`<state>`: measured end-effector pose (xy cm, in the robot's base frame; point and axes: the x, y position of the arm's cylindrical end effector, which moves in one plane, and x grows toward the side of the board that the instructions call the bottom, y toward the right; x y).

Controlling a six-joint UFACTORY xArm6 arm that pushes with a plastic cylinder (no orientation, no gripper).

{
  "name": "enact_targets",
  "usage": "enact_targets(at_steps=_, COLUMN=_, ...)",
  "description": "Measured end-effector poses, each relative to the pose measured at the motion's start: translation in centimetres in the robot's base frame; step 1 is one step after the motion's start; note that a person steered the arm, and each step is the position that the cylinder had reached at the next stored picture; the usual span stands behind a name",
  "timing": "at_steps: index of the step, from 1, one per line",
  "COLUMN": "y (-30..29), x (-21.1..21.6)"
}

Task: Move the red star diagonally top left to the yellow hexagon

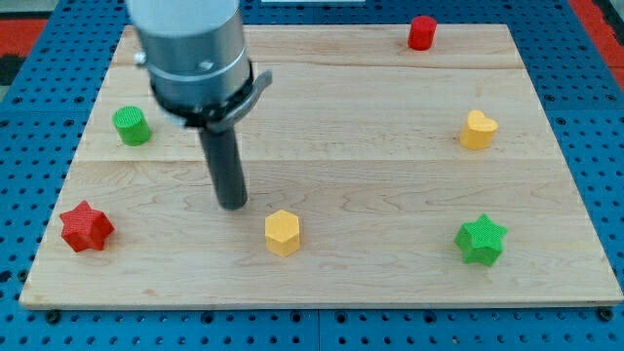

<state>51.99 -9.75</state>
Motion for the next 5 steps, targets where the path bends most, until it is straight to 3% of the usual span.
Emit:
enact_targets(at_steps=2, y=-7.4, x=5.6)
enact_targets(at_steps=3, y=-12.8, x=6.0)
enact_targets(at_steps=5, y=-20.0, x=2.7)
